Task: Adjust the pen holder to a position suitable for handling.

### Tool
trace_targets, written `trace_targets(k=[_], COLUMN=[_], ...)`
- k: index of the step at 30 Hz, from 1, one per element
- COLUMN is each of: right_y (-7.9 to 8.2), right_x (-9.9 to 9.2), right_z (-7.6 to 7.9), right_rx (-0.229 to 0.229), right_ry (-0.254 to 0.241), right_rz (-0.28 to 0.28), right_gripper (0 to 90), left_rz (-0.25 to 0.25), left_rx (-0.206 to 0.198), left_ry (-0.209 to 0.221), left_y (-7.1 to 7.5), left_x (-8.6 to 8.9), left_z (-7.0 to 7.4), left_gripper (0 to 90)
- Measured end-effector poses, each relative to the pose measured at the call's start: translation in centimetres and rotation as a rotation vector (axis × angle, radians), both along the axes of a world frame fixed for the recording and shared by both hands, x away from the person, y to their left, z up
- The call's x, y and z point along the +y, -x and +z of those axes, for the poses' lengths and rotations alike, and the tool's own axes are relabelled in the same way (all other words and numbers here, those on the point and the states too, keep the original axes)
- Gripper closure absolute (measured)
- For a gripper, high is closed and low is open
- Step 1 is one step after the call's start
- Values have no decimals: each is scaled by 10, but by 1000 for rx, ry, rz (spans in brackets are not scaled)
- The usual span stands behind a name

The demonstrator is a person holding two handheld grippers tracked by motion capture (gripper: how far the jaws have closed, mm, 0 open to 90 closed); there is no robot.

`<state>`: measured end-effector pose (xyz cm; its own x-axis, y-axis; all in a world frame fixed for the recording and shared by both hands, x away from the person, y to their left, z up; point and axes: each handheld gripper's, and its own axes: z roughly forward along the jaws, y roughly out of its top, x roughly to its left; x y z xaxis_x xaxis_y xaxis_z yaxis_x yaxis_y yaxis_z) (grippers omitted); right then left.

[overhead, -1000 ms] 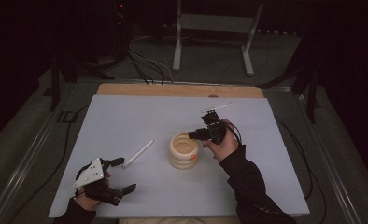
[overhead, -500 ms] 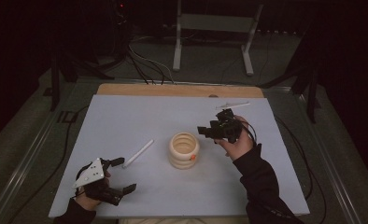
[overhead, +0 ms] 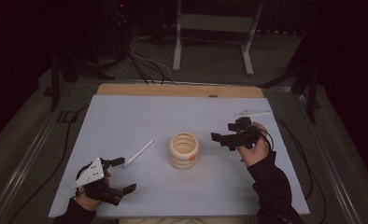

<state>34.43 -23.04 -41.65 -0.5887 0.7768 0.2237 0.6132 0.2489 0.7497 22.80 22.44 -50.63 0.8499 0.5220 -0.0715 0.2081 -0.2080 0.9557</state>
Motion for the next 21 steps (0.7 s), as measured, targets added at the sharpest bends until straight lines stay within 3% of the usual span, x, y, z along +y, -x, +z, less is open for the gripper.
trace_targets(k=[10, 16, 21], right_y=[12, 22, 31], right_x=[-31, -44, -54], right_z=[-24, -40, -54], right_rx=[11, 20, 34], right_ry=[26, 66, 69], right_rz=[-69, -101, -114], right_gripper=[2, 0, 0], left_rz=[2, -2, -2], left_rx=[3, 2, 2], left_ry=[1, -5, -4], left_y=[-1, -1, -1], left_x=[0, 0, 0], left_z=[0, 0, 0], left_gripper=[1, 1, 1])
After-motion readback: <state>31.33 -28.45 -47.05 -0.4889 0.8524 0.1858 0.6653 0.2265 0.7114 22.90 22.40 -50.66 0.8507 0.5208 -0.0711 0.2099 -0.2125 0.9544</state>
